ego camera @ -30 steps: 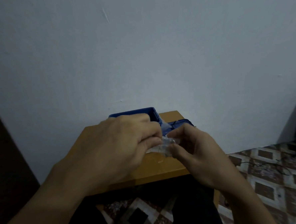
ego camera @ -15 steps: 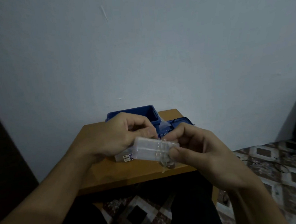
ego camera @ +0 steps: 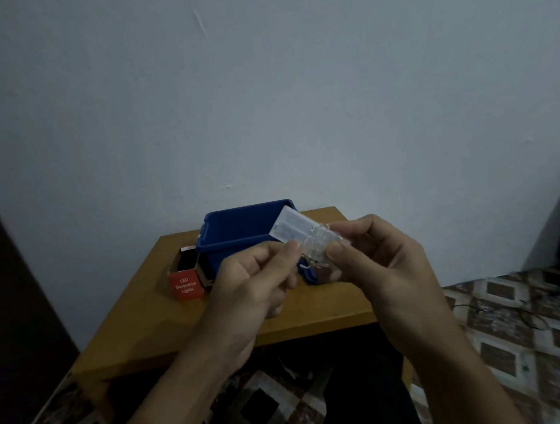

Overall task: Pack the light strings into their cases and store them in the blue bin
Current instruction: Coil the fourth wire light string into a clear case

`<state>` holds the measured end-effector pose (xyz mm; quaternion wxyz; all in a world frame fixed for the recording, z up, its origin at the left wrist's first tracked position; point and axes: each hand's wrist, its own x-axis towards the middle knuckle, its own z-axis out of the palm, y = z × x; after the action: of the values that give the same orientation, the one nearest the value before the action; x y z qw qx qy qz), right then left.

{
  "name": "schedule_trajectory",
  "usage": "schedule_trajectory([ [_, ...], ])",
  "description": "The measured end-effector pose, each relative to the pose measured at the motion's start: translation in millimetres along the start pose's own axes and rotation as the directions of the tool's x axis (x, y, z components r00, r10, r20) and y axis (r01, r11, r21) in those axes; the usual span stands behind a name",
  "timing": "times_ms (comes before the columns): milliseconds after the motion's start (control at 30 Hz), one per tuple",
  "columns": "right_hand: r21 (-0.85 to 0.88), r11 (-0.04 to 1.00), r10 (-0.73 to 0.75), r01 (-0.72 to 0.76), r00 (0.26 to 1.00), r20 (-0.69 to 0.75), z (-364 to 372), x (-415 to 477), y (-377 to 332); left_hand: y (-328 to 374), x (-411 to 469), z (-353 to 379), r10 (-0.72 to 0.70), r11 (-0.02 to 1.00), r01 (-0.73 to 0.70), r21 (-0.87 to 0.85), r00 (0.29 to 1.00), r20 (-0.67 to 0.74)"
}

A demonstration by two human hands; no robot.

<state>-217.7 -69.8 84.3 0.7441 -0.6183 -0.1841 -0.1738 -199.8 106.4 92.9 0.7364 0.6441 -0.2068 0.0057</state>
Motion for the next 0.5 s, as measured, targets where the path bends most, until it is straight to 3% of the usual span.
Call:
schedule_trajectory([
  [67,-0.096,0.995,-0.012,0.014,1.000,0.026,1,-1,1,-2,1,2,0.046,0.992,-0.035,0.123,0.995,-0.084],
  [167,-0.208,0.977,-0.028,0.051,0.993,0.115,-1,-1,1,0,1,0,0.124,0.952,-0.093,0.291,0.988,-0.089],
  [500,-0.208,0.977,-0.017,0.045,0.991,0.136,-9,1,-2,10,3,-3,0.107,0.926,-0.107,0.362,0.994,0.021],
])
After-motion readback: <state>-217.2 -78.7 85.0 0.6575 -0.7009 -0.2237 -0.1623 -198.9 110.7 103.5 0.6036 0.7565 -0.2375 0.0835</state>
